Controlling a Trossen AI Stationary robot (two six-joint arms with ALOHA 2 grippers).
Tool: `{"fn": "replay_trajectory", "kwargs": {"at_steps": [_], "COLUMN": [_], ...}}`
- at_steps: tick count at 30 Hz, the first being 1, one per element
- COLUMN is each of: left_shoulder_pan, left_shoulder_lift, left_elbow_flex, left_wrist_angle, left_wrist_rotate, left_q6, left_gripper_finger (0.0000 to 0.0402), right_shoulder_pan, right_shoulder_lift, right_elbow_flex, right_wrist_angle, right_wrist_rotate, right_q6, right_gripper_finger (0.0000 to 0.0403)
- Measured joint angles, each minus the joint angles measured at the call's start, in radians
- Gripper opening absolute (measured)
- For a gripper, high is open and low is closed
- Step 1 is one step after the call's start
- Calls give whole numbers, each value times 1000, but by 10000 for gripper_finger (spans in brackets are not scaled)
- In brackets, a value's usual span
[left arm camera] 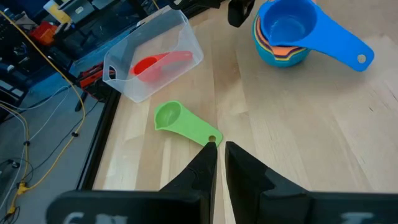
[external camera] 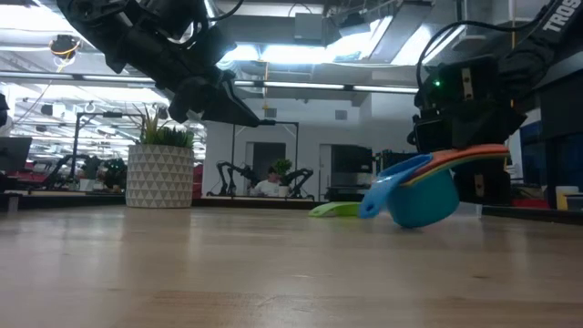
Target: Nest measuring cups in basket
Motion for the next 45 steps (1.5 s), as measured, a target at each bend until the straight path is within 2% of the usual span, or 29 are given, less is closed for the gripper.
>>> {"fn": "replay_trajectory", "kwargs": {"at_steps": [7,13,25,31,35,39,45], "left_shoulder_pan": [0,0,0,0,0,0,0], "left_shoulder_lift": [0,0,0,0,0,0,0], "left_elbow_flex": [0,0,0,0,0,0,0], "left_wrist_angle": [0,0,0,0,0,0,0], "left_wrist_rotate": [0,0,0,0,0,0,0], "left_q6": [0,0,0,0,0,0,0], "left_gripper_finger": [28,28,27,27,27,27,27], "right_shoulder_pan": [-2,-22,-95,-152,-178,-187,-187], "right_shoulder_lift": [0,0,0,0,0,0,0], "right_elbow_flex": [0,0,0,0,0,0,0], "right_wrist_angle": [0,-32,-183,-195,-275,-354,-361], "right_wrist_rotate": [8,-39,-70,-68,-68,-68,-90], "right_q6": [-11,-117,-240,-268,-281,-297,-266], "right_gripper_finger": [113,114,114,114,114,114,114]}}
